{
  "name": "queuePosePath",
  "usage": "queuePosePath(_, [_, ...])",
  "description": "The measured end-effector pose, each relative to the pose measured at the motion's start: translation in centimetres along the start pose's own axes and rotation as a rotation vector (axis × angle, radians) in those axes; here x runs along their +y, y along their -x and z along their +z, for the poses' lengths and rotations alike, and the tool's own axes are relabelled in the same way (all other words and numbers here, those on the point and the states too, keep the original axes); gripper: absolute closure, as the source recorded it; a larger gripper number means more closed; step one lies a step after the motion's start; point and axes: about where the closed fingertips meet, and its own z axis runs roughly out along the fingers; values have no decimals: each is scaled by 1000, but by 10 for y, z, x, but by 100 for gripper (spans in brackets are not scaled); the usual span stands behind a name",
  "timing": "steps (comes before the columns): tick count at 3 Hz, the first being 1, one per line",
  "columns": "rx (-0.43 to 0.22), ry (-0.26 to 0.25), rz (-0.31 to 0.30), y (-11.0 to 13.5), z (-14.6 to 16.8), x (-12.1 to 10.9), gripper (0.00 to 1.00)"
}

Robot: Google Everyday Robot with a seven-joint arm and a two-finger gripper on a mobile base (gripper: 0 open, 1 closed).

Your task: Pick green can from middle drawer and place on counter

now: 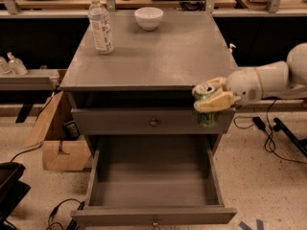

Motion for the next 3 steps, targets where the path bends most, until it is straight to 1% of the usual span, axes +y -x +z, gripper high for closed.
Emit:
queuePosePath(1, [-66,-142,-1,62,-31,-38,100])
queuePosePath(2, [-164,-366,28,114,-53,-98,100])
queuePosePath(3, [-212,-498,35,123,-59,-137,100])
